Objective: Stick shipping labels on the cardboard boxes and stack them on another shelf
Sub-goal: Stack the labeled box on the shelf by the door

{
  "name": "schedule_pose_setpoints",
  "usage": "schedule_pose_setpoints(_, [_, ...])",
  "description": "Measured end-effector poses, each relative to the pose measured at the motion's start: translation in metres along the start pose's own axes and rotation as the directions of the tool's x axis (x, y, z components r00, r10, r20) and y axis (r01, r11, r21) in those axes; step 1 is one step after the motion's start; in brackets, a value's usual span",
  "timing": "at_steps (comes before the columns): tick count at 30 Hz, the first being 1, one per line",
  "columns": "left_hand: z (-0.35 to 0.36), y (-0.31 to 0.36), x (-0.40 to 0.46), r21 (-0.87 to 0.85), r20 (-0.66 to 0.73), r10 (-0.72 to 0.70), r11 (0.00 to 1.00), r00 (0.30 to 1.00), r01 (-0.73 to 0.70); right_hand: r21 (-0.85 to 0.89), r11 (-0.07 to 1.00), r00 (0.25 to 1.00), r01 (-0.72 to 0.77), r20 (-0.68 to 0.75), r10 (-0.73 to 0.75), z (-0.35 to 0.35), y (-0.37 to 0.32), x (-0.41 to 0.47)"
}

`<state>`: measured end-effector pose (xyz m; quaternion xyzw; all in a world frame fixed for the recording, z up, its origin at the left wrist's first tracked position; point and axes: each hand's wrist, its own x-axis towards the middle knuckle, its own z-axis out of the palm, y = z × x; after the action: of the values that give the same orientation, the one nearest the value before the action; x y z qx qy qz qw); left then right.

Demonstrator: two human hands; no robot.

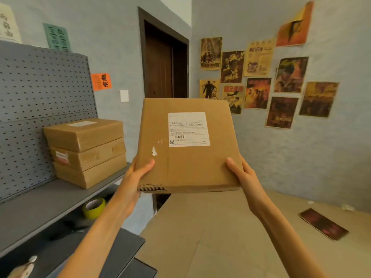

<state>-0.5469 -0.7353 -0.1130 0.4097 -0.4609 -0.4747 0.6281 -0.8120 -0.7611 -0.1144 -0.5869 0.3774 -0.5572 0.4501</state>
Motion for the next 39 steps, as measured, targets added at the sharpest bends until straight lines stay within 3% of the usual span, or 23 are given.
schedule_pose_setpoints(10, [0.059,-0.046,0.111,-0.031,0.126,-0.026,0.999,0.992,0.03,-0.06,0.998,0.991,-0.009,-0.131,0.001,-0.065,0.033,0.083])
schedule_pose_setpoints(18, [0.051,-0.045,0.219,-0.032,0.067,0.032,0.999,0.997,-0.03,-0.078,0.996,0.993,0.042,-0.109,-0.05,-0.055,0.055,0.207])
schedule_pose_setpoints(25, [0.043,-0.044,0.29,0.021,0.015,0.069,0.997,0.998,-0.069,-0.062,0.997,0.981,0.052,-0.186,-0.063,-0.042,0.078,0.281])
schedule_pose_setpoints(33, [0.024,-0.049,0.342,0.072,-0.192,0.121,0.991,0.974,-0.109,-0.027,0.996,0.997,0.083,-0.006,-0.083,-0.018,0.113,0.377])
schedule_pose_setpoints(39, [0.006,-0.035,0.366,0.119,-0.419,0.19,0.981,0.888,-0.154,0.046,0.991,0.969,0.129,0.205,-0.135,0.015,0.119,0.45])
